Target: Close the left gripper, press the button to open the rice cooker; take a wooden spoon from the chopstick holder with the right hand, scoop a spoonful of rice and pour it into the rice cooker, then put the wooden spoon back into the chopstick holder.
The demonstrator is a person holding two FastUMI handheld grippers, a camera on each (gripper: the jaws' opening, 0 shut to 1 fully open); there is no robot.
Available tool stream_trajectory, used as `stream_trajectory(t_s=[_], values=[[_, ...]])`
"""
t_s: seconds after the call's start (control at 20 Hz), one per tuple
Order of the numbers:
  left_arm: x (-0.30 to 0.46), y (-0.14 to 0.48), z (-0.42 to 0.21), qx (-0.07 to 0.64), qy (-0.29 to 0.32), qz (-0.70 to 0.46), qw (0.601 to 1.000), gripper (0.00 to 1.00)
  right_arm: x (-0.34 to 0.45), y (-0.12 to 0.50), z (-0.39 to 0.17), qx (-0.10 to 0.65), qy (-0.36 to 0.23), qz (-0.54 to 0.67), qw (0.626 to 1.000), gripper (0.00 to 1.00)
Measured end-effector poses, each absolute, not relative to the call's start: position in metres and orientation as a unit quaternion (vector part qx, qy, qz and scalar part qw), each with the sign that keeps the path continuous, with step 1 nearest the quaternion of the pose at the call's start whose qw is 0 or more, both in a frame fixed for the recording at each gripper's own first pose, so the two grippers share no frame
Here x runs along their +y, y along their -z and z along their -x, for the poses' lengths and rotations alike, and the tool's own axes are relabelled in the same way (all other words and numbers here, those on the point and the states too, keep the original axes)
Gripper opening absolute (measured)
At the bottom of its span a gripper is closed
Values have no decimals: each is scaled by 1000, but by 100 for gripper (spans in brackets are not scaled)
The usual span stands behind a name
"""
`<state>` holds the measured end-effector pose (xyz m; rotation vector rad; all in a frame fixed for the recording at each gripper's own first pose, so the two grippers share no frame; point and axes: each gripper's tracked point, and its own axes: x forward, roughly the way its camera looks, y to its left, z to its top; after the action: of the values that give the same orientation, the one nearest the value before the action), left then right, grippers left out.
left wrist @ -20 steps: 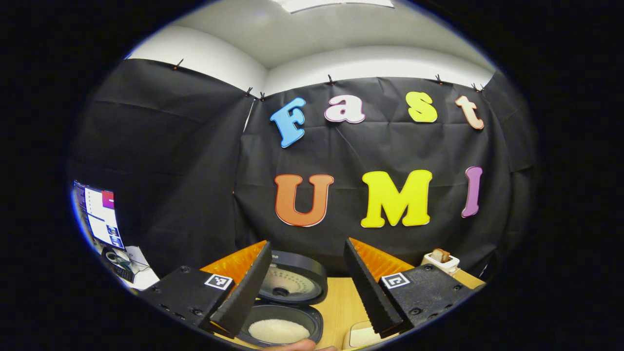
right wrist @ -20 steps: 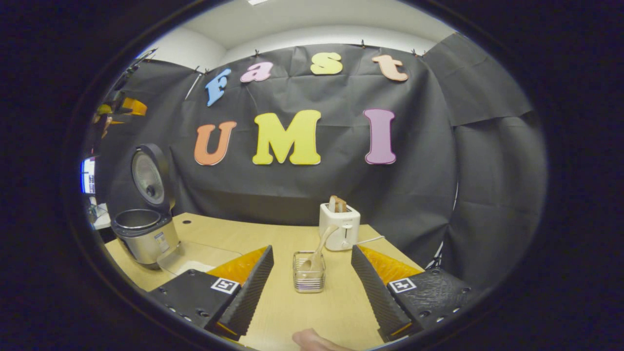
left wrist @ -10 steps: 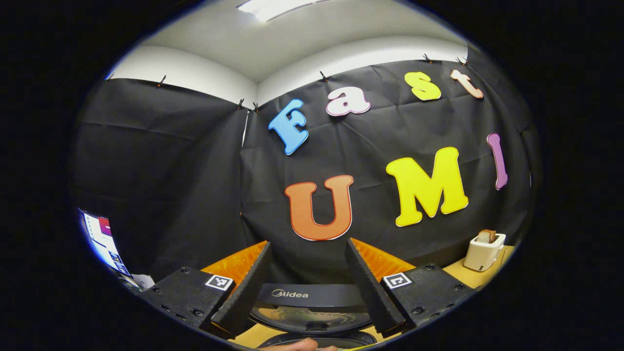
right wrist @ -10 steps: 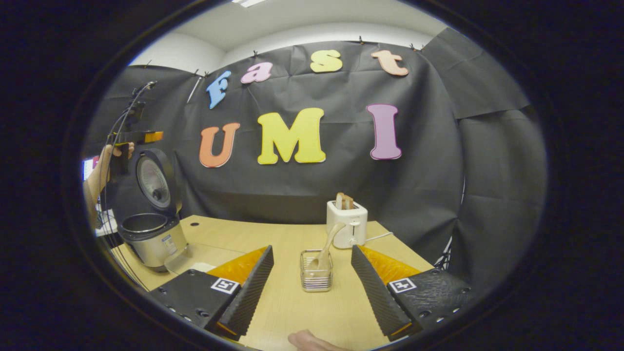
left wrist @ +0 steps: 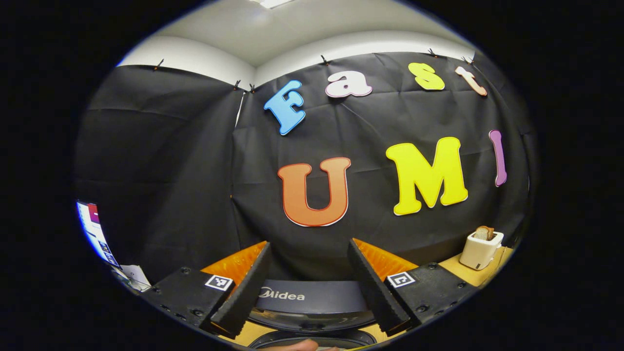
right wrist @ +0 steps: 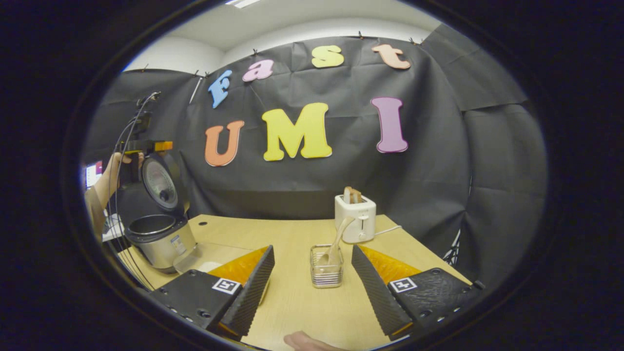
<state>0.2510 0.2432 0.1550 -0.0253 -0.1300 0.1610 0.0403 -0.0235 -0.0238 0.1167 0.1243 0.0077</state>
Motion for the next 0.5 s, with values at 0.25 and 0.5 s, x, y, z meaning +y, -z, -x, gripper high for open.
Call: stream_trajectory(t_s=[0.25,0.5], values=[[243,-146,-228,-64,-81,13,995,100,-21,26,-39,65,-6,-59,996,95],[240,-136,-198,-85,-87,7,993,100,-22,23,-36,61,-7,-57,996,94]])
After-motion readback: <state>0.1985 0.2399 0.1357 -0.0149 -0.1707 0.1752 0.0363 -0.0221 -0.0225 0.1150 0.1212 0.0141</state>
